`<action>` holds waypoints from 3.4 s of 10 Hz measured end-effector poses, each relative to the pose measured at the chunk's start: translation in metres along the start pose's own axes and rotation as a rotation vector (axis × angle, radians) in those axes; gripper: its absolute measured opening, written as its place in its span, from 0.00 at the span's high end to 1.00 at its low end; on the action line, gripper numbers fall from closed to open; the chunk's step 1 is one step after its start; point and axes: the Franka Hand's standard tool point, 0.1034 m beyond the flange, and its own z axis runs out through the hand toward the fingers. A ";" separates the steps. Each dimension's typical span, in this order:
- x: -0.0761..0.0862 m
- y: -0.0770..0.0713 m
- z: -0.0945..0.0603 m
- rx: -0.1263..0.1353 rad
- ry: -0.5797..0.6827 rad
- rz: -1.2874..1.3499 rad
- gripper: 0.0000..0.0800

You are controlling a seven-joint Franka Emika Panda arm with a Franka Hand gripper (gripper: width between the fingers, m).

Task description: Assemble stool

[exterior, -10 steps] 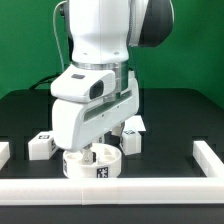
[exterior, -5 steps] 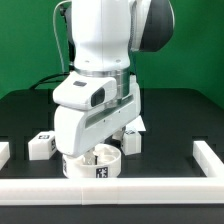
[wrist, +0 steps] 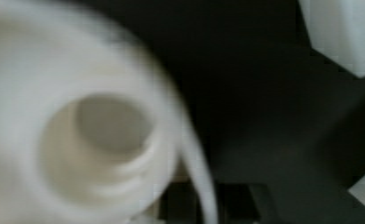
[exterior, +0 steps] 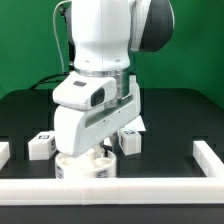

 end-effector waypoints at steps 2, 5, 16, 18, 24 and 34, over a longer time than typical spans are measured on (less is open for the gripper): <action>0.000 0.000 0.000 -0.001 0.001 0.000 0.96; 0.000 0.000 0.000 -0.001 0.001 0.000 0.96; 0.079 -0.056 0.001 -0.008 0.023 -0.034 0.96; 0.089 -0.062 0.002 -0.011 0.026 -0.027 0.96; 0.128 -0.069 -0.003 -0.033 0.055 -0.002 0.96; 0.117 -0.057 -0.018 -0.038 0.045 0.008 0.20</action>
Offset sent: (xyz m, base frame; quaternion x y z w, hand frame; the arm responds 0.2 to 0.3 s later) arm 0.0000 0.0000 0.0000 0.0000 0.0000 0.0000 1.0000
